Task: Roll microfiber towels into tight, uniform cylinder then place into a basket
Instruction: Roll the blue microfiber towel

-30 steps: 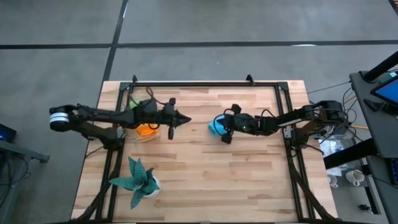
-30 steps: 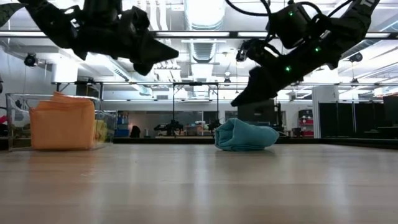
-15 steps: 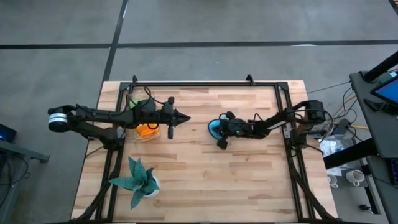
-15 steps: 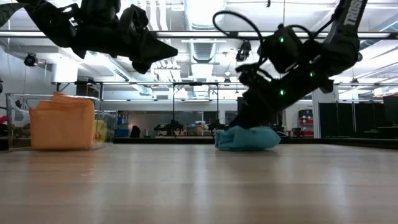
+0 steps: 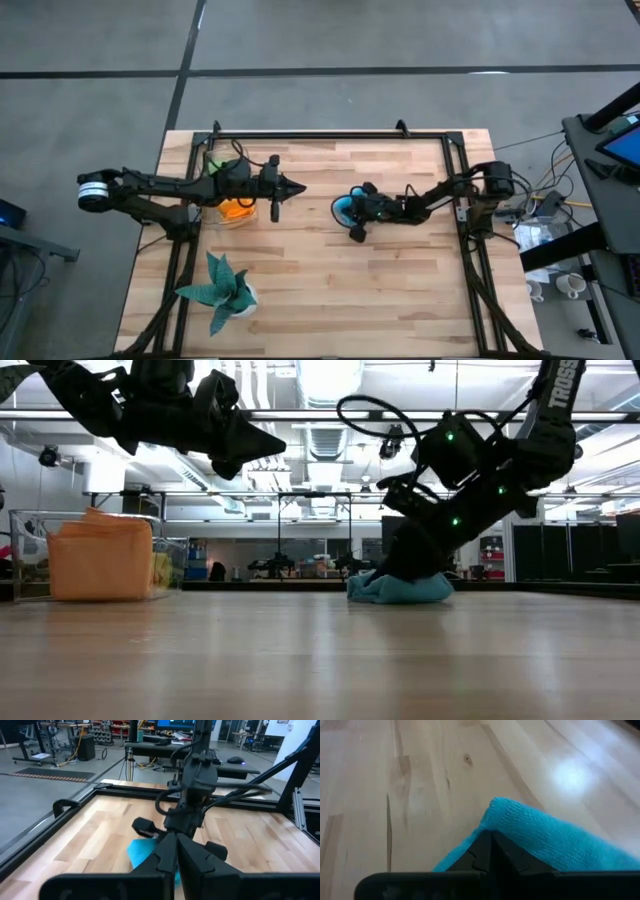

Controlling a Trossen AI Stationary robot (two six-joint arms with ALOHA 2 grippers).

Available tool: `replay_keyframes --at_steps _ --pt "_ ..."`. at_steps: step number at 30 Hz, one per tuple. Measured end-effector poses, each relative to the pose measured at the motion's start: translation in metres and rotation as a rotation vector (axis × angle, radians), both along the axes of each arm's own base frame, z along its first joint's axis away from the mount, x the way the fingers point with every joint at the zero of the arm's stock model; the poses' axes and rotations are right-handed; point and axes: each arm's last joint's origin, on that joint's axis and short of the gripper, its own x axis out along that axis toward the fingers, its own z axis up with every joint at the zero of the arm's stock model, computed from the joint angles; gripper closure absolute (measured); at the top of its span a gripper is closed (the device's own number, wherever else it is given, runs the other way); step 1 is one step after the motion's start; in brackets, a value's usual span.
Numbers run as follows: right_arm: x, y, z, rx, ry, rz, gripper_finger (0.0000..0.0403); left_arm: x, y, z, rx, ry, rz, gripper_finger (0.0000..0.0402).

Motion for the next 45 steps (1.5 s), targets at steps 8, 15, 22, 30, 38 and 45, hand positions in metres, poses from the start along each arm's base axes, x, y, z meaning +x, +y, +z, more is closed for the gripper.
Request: replay_keyframes --at_steps 8,15,22,30,38,45 --pt "-0.006 0.000 0.051 -0.063 -0.143 0.027 0.0394 0.000 0.000 -0.001 -0.002 0.010 0.000 0.0402" --pt "-0.013 0.000 0.069 0.165 -0.248 -0.114 0.0394 0.000 0.000 0.000 -0.002 0.008 0.000 0.0402" --pt "-0.020 -0.007 0.057 0.185 0.070 -0.306 0.0394 0.000 0.000 0.000 -0.001 0.006 0.004 0.0402" --pt "-0.004 -0.014 0.064 0.206 0.102 -0.280 0.0394 0.000 0.000 0.001 0.006 -0.002 0.010 0.0402" --pt "0.010 -0.022 0.050 0.242 0.279 -0.285 0.0394 0.000 0.000 0.000 0.006 0.002 0.011 0.0402" --pt "0.027 -0.032 0.038 0.233 0.416 -0.277 0.0394 0.000 0.000 0.000 0.006 0.003 0.011 0.0402"
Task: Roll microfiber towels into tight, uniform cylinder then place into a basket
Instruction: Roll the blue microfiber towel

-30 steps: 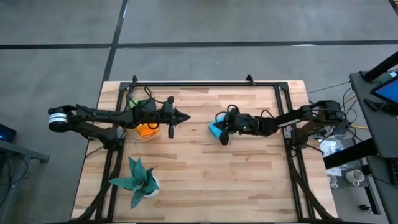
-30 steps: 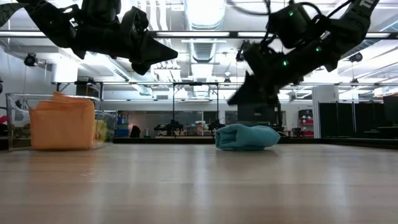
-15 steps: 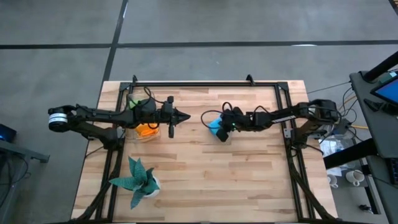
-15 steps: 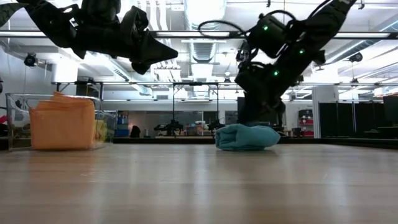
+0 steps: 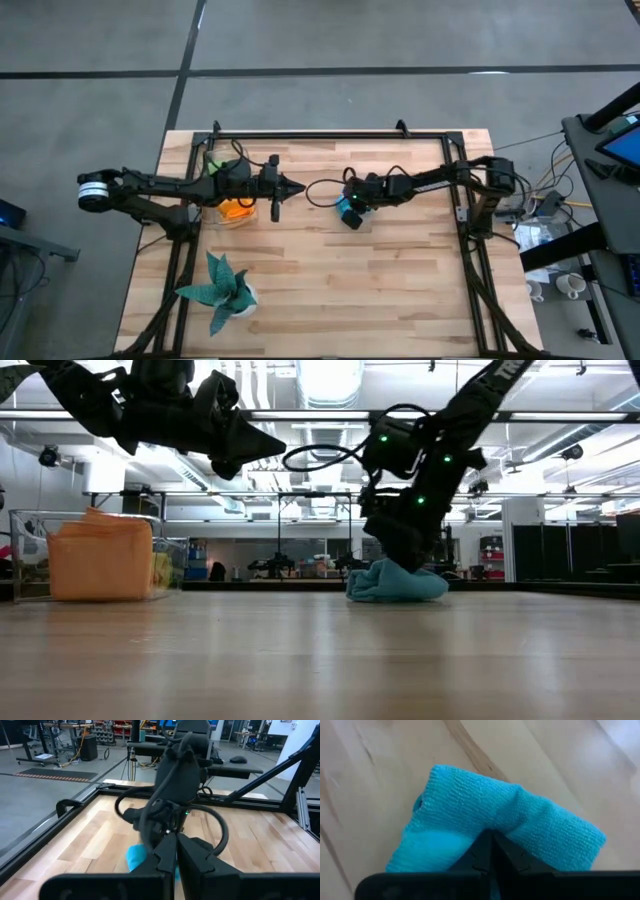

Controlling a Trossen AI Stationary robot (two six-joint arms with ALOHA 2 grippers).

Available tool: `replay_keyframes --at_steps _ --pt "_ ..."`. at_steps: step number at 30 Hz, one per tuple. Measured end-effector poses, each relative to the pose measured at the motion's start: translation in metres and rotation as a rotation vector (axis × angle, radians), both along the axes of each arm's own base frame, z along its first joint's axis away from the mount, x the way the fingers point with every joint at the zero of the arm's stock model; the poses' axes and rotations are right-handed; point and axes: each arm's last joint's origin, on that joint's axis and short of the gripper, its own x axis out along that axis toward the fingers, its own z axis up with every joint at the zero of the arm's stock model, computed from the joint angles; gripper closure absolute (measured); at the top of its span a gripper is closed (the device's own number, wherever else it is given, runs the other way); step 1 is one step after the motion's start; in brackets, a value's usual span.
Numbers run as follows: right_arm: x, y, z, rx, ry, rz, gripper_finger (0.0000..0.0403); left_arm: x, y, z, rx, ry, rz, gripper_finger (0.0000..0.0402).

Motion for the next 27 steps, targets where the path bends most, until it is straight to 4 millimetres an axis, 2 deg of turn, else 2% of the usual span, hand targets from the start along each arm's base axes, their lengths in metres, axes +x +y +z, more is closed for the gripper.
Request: replay_keyframes --at_steps 4,11,14,19,27 --pt "0.014 -0.007 -0.001 -0.062 0.068 0.151 0.0394 0.000 0.000 0.000 0.000 0.000 0.000 0.0402" --pt "0.033 -0.010 0.006 -0.279 0.238 0.740 0.0394 0.000 0.000 -0.001 -0.003 0.009 0.001 0.0402" --pt "0.039 -0.011 0.010 -0.334 0.301 0.918 0.0394 0.000 0.000 -0.002 -0.003 0.011 0.001 0.0402" --pt "0.046 -0.012 0.013 -0.360 0.307 0.983 0.0394 -0.001 0.000 -0.003 -0.006 0.023 0.001 0.0402" --pt "0.043 -0.008 0.014 -0.361 0.347 1.052 0.0394 0.000 0.000 -0.004 -0.008 0.026 0.001 0.0402"
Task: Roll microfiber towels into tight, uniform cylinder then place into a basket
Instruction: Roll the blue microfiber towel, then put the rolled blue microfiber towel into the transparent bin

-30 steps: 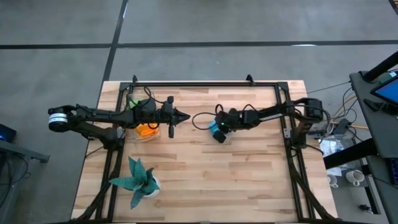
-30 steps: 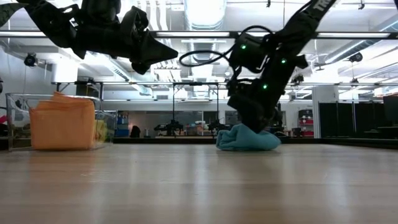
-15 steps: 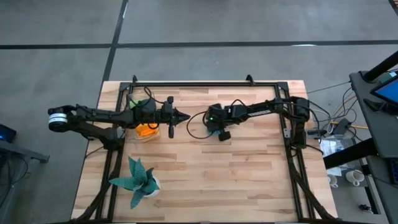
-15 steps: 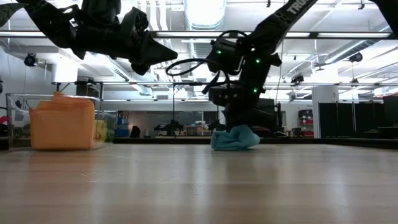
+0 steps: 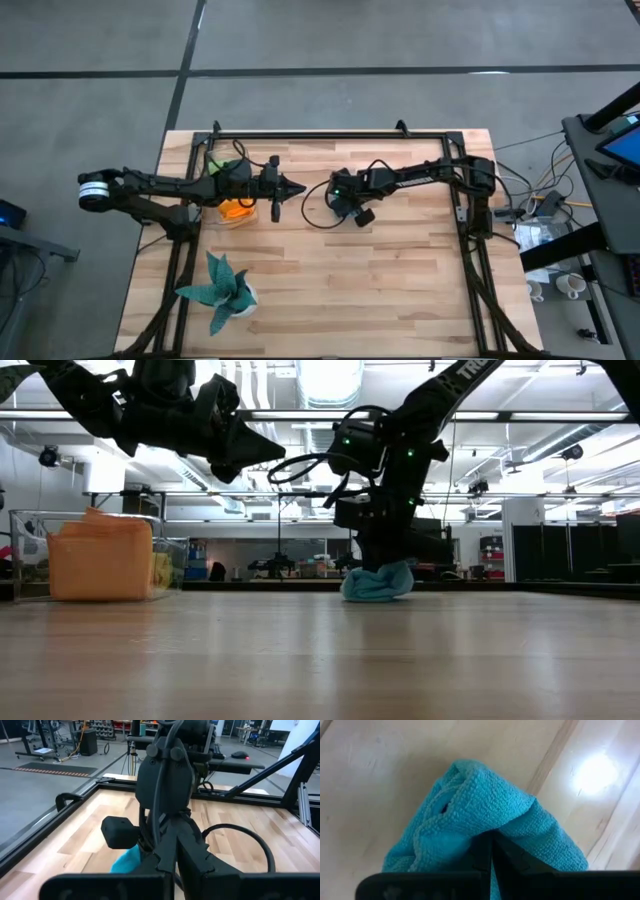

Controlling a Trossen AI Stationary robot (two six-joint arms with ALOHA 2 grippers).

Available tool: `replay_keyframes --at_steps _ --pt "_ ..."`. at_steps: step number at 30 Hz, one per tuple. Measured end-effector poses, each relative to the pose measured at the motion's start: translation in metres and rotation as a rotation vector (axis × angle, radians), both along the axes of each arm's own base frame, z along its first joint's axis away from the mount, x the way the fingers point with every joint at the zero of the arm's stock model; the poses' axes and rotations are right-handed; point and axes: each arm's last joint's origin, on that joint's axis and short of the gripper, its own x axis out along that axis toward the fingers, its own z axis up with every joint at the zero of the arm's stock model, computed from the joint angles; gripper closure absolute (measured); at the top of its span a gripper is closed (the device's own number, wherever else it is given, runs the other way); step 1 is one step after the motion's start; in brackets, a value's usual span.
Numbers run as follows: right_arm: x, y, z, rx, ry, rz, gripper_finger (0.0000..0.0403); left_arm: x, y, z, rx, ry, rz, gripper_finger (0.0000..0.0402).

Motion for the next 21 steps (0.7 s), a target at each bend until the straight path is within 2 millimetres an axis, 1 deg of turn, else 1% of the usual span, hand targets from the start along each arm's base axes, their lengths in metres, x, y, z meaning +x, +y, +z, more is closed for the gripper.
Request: replay_keyframes --at_steps 4,8,14,16,21 --pt "-0.001 0.002 0.004 0.003 -0.007 -0.005 0.0394 0.000 0.000 0.000 -0.002 0.000 0.000 0.0402" --pt "-0.003 0.005 0.016 0.003 -0.040 -0.002 0.0394 0.002 0.000 -0.002 -0.005 0.009 0.000 0.0402" --pt "-0.007 0.007 0.042 -0.018 -0.118 -0.007 0.0394 0.002 0.000 -0.001 -0.004 0.003 0.000 0.0402" --pt "-0.010 0.008 0.054 -0.031 -0.151 -0.010 0.0394 0.002 0.000 -0.001 -0.002 -0.002 0.000 0.0402" --pt "-0.023 0.010 0.087 -0.023 -0.269 -0.118 0.0394 0.002 0.000 -0.001 -0.003 0.000 0.001 0.0402"
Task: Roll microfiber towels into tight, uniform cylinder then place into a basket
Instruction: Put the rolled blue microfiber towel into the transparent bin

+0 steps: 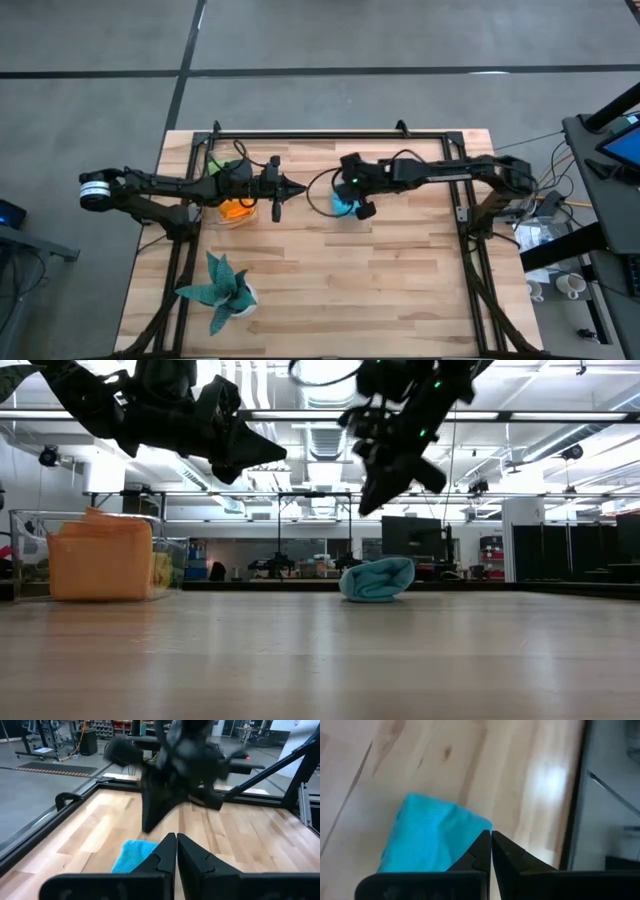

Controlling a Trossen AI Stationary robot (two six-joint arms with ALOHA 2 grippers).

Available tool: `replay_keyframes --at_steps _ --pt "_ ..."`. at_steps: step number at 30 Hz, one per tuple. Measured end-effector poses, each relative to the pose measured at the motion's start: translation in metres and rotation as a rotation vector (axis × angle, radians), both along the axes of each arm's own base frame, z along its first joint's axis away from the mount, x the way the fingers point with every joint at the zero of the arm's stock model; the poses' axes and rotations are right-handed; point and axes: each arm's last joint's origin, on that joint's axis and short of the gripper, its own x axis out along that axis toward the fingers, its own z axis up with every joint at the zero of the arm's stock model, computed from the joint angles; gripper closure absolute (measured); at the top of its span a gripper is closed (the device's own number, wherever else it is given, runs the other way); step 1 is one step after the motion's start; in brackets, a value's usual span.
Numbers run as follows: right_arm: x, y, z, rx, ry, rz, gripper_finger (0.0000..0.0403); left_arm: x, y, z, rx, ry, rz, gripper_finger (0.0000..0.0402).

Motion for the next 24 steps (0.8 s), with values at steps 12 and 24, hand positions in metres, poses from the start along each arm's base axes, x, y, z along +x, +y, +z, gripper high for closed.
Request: replay_keyframes --at_steps 12,24 --pt "-0.089 0.015 0.020 0.062 -0.203 -0.230 0.0394 0.052 0.013 0.003 -0.007 0.348 0.025 0.0331" --pt "-0.145 0.030 -0.016 0.164 -0.405 -0.300 0.0394 0.113 0.000 -0.015 0.592 0.931 -0.126 0.0204"
